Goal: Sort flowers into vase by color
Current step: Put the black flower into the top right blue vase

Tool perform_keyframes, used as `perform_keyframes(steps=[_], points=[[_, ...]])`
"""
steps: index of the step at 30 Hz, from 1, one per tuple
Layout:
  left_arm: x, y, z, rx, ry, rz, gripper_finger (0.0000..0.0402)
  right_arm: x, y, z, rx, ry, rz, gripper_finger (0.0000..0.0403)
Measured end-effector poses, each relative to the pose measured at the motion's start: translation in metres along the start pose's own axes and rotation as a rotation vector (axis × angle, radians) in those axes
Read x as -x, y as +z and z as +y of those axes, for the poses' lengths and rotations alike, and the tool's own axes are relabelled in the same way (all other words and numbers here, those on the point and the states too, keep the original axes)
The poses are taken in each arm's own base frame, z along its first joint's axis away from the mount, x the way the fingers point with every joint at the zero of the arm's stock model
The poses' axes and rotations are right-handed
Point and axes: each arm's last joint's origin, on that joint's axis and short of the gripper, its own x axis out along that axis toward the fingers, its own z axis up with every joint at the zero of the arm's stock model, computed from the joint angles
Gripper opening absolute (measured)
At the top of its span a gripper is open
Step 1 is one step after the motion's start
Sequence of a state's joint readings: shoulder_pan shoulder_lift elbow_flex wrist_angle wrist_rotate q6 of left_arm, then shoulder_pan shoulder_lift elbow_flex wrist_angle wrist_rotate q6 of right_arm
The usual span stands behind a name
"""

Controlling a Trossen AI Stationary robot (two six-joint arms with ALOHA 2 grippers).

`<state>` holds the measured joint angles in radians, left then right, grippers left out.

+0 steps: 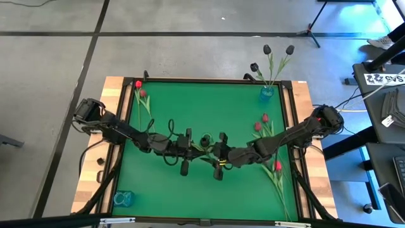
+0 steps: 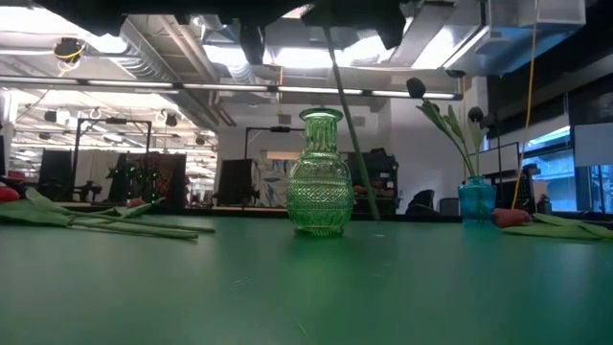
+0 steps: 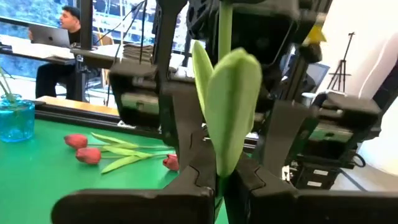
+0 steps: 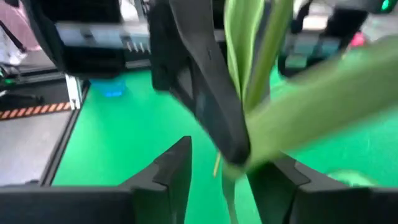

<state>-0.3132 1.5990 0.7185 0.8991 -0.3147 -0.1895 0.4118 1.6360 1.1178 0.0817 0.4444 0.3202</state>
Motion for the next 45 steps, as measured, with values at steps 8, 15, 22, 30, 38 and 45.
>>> perform_keyframes(steps=[8,15,22,30,38,45], points=[[0.002,-0.001,-0.005,-0.002,-0.015,0.002,0.0004,0.004,0.000,-0.001,-0.006,0.014,0.027,0.0105],[0.002,-0.002,-0.006,0.006,-0.018,0.015,0.0011,0.004,0.001,0.000,0.011,0.054,0.034,0.0032],[0.009,0.003,-0.011,-0.012,-0.017,0.036,0.0077,0.009,0.006,-0.001,-0.015,0.053,0.015,0.0020],[0.066,0.044,-0.045,-0.138,-0.138,0.131,0.0120,0.074,0.043,-0.016,-0.019,-0.065,-0.090,0.0014],[0.091,0.022,-0.056,-0.120,-0.052,0.215,0.0107,0.162,0.056,-0.075,0.011,-0.688,-0.183,0.0009],[0.092,0.003,-0.048,-0.061,-0.044,0.178,0.0094,0.224,0.039,-0.139,-0.136,-1.086,-0.274,0.0006]])
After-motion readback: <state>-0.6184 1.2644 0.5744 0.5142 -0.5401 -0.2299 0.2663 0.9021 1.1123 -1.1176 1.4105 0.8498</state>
